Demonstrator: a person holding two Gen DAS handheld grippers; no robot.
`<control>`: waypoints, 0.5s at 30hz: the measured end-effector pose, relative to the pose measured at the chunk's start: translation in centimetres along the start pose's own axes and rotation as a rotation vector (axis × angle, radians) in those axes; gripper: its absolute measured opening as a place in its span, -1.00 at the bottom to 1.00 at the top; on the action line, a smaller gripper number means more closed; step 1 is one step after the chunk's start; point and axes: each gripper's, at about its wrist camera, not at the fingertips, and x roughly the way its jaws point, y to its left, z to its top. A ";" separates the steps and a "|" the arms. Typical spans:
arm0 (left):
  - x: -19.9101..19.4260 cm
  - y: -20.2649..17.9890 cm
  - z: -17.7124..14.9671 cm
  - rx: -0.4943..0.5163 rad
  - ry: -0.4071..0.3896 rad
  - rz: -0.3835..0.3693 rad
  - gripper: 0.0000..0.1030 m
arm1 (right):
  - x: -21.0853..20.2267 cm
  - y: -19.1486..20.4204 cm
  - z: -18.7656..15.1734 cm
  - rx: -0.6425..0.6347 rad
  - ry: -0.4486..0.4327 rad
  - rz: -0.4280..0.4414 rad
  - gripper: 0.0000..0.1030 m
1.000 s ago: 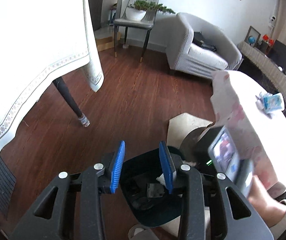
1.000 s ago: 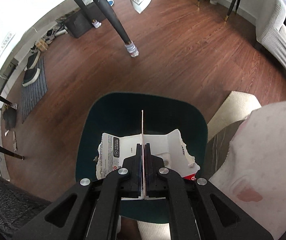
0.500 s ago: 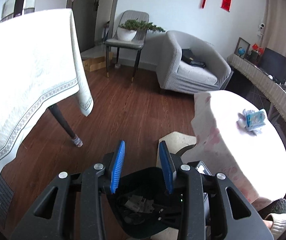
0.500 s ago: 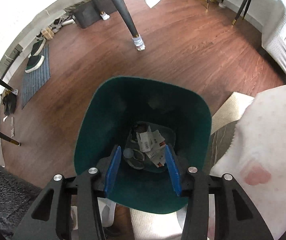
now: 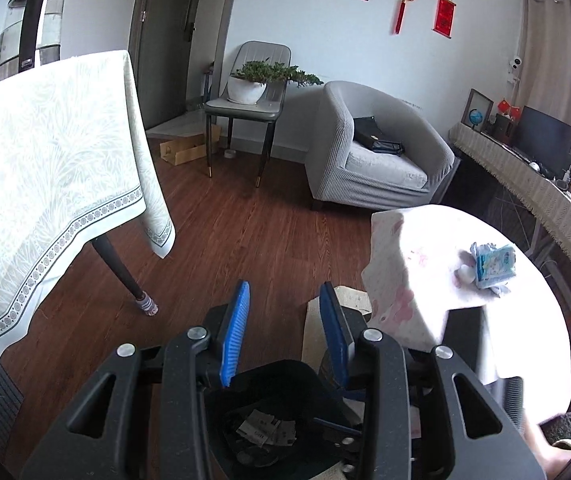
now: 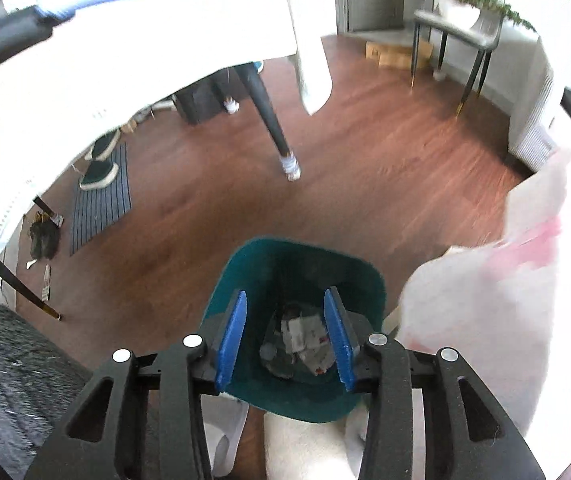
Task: Collect trash
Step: 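Move both tools back over the table toward the tissue pack and paper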
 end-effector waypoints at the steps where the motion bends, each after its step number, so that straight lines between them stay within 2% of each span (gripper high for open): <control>1: 0.1 -0.3 0.1 0.002 -0.002 0.001 -0.20 | -0.8 -0.2 0.1 0.002 -0.019 -0.003 -0.22; 9: 0.6 -2.9 0.7 0.021 -0.010 -0.029 -0.04 | -6.4 -3.0 -0.2 0.040 -0.131 -0.065 -0.22; 15: 1.1 -5.9 1.0 0.056 -0.025 -0.066 0.07 | -9.5 -6.5 -1.3 0.099 -0.180 -0.122 -0.23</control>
